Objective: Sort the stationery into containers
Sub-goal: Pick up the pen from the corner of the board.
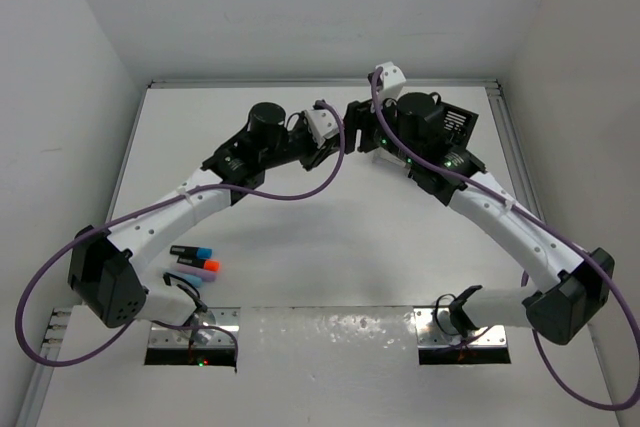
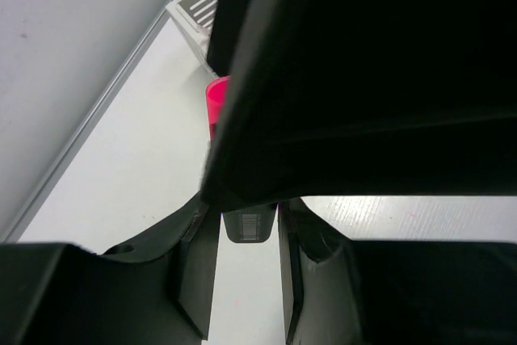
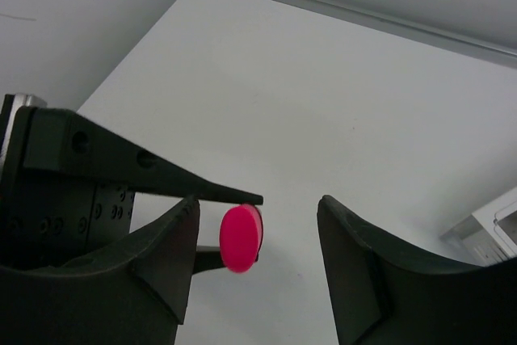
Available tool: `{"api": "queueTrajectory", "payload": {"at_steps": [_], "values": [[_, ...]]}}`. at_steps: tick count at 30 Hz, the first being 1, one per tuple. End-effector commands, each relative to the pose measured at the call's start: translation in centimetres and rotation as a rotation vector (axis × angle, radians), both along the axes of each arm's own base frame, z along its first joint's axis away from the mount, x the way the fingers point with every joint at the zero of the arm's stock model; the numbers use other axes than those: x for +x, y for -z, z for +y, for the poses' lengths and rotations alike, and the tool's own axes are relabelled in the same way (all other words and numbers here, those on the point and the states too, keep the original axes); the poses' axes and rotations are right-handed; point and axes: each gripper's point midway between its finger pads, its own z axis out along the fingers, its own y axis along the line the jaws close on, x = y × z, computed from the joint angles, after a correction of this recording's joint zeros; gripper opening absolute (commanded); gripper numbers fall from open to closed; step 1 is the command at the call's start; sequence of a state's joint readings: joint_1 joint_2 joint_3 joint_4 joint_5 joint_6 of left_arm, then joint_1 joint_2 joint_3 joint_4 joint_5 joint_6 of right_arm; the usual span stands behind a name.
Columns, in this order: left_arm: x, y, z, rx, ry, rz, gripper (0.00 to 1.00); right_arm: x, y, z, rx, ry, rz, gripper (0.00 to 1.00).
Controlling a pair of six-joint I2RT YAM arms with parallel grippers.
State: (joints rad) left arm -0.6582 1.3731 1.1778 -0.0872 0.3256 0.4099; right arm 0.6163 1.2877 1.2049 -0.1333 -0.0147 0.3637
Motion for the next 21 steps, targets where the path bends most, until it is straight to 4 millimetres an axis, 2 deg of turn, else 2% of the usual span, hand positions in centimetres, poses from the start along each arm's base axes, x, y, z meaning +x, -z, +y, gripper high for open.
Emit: {"api": "queueTrajectory", "payload": {"at_steps": [1, 10, 11, 13, 14, 16, 18, 20, 21], "values": [[-1.1, -2.6, -0.5, -0.057, 0.031, -0.056, 0.0, 1.2, -2.8, 0.5, 0.033, 0.009, -0.08, 0.59], [-0.9, -2.9, -0.4, -0.073, 0.015, -0.059, 0.0, 1.8, -0.8, 1.4, 0.023, -0.002, -0.029, 0.44], [-0.7, -3.0, -0.3, -0.074, 0.009, -0.062, 0.0, 1.8, -0.7, 1.4, 0.023, -0.003, -0.027, 0.35], [-0.7, -3.0, -0.3, -0.074, 0.005, -0.062, 0.0, 1.8, -0.4, 1.5, 0.019, -0.005, -0.018, 0.25], [-0.6, -3.0, -0.3, -0.077, 0.001, -0.059, 0.0, 1.9, -0.2, 1.3, 0.017, -0.001, -0.014, 0.14], [-0.6, -3.1, -0.3, -0.085, -0.008, -0.051, 0.0, 2.0, 0.0, 1.3, 0.014, -0.005, -0.01, 0.01], [-0.3, -3.0, -0.1, -0.088, -0.02, -0.045, 0.01, 2.1, 0.2, 1.1, 0.016, -0.006, -0.007, 0.0], [0.0, -3.8, -0.1, -0.116, -0.031, -0.064, 0.19, 2.2, 0.3, 0.7, 0.021, -0.001, -0.001, 0.0], [0.1, -3.8, -0.1, -0.118, -0.035, -0.061, 0.48, 2.3, 0.4, 0.4, 0.024, 0.003, 0.005, 0.0]]}}
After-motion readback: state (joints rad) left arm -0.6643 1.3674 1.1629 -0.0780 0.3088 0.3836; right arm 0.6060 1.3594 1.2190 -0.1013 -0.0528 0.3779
